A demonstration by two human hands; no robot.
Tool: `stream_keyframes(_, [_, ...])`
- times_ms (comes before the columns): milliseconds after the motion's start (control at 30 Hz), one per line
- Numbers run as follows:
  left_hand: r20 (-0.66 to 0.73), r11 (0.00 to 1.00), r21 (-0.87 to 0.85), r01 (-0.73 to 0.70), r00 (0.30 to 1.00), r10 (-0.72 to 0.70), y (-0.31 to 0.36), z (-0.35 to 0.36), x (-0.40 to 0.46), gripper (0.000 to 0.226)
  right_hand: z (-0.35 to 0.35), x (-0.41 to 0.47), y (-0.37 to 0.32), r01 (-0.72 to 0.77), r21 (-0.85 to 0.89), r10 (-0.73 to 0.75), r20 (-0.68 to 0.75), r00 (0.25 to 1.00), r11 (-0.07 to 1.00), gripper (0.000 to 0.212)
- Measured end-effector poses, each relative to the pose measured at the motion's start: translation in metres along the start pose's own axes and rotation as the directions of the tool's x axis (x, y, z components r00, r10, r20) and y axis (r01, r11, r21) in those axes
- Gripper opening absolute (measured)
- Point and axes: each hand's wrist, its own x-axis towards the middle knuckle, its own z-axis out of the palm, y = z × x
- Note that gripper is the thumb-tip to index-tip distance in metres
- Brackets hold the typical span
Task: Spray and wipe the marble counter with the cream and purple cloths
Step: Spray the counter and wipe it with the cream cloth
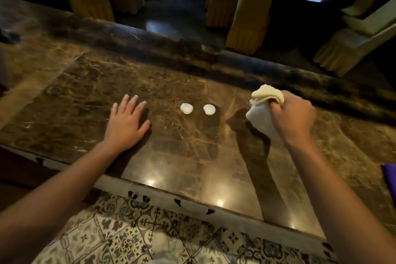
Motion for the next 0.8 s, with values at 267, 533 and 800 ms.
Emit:
stream_keyframes(267, [0.089,0.998,-0.005,0.062,0.994,-0.062,-0.035,0.014,0.017,0.078,0.088,-0.005,-0.058,-0.25,-0.177,0.291,0.271,0.918,0.952,0.061])
stream_keyframes(533, [0.081,1.0,-0.014,0.025,0.996,-0.024,-0.039,0.01,0.02,0.075,0.11,-0.018,-0.065,-0.018,-0.081,0.04,0.28,0.959,0.997,0.07])
stream_keyframes(800, [0.06,0.985,-0.003,0.172,0.983,-0.171,-0.082,0.01,0.038,0.066,0.15,-0.031,-0.068,-0.054,0.007,0.051,0.267,0.962,0.998,0.049])
